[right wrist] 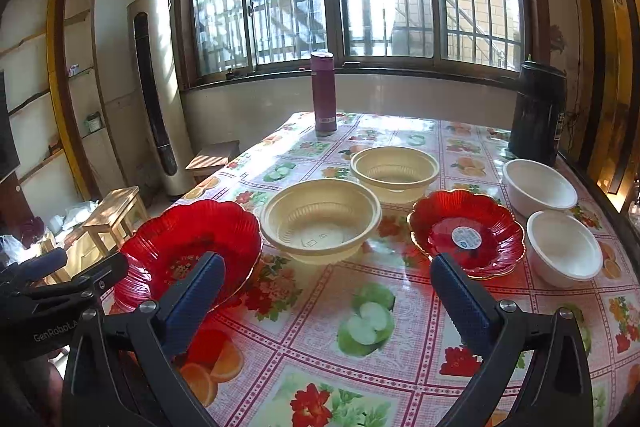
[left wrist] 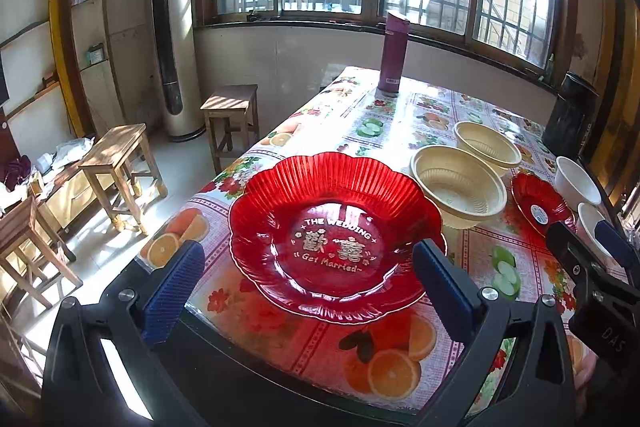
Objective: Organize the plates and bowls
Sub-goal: 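Move the left tool to the rim of the red 'THE WEDDING' plate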
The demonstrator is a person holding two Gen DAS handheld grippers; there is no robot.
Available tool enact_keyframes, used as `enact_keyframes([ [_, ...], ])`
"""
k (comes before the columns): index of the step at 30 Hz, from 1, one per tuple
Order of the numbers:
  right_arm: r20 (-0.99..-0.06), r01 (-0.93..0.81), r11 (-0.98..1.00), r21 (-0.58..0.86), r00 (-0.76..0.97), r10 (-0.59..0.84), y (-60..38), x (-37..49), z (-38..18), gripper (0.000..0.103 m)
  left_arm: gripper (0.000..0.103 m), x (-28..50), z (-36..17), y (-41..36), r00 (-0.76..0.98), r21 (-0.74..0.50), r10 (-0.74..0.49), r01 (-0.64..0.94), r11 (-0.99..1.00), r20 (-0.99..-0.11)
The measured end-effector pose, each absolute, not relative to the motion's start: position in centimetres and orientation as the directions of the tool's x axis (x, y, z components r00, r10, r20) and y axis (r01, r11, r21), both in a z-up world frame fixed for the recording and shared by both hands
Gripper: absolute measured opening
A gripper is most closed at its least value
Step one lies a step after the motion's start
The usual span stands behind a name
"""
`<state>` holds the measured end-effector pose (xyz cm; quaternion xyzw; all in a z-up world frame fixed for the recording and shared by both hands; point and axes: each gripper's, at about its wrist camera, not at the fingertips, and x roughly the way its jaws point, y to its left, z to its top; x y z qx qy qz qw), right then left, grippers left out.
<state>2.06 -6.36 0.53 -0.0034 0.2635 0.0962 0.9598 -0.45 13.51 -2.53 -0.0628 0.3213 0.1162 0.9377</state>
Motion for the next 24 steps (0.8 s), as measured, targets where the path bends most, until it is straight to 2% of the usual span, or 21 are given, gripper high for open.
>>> enact_keyframes([
  [24, -0.558, -0.258, 0.965, 0.046, 0.794, 0.239, -1.9, 4.0, -0.8, 0.103, 0.103, 0.5, -4.2, 17.7, 0.718, -0.071, 0.198, -0.326, 0.943, -0.667],
])
